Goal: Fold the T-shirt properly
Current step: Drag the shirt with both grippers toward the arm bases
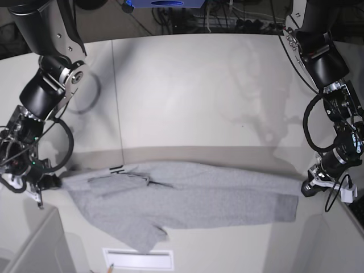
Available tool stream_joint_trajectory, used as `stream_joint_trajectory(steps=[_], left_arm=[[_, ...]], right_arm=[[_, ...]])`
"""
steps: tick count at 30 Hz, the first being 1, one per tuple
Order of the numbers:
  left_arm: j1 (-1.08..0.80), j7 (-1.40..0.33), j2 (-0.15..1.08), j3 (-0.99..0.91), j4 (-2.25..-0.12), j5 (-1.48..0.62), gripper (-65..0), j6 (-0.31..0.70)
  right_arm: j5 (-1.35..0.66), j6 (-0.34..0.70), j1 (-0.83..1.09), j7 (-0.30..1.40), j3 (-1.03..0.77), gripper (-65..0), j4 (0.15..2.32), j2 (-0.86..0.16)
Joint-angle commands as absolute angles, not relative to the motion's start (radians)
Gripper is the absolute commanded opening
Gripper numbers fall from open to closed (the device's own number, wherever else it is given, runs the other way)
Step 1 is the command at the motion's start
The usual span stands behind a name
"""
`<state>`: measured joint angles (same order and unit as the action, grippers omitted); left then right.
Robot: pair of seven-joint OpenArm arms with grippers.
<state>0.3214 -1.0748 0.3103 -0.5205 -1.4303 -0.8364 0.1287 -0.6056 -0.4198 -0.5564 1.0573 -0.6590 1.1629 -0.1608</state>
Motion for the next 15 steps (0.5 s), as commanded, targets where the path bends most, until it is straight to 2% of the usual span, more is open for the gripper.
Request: stream_joint_trajectory(steps=[1, 8, 15], left_arm=[[0.337, -1.058, 0.328, -0.529, -1.449, -0.854, -65.0, 0.131], [0.174, -1.058, 0.364, -0.536, -1.524, -0.857, -65.0, 0.131], [-0.099, -1.059, 0.375, -0.595, -1.626, -0.857, -65.0, 0.131]], right_arm=[[-0.625, -0.415, -0.595, 1.064, -0.664, -65.0, 1.187, -0.180], [-0.627, -0.415, -0.475, 1.092, -0.665, -65.0, 1.227, -0.203], [-0.627, -0.415, -0.274, 1.104, -0.665, -65.0, 1.368, -0.183]])
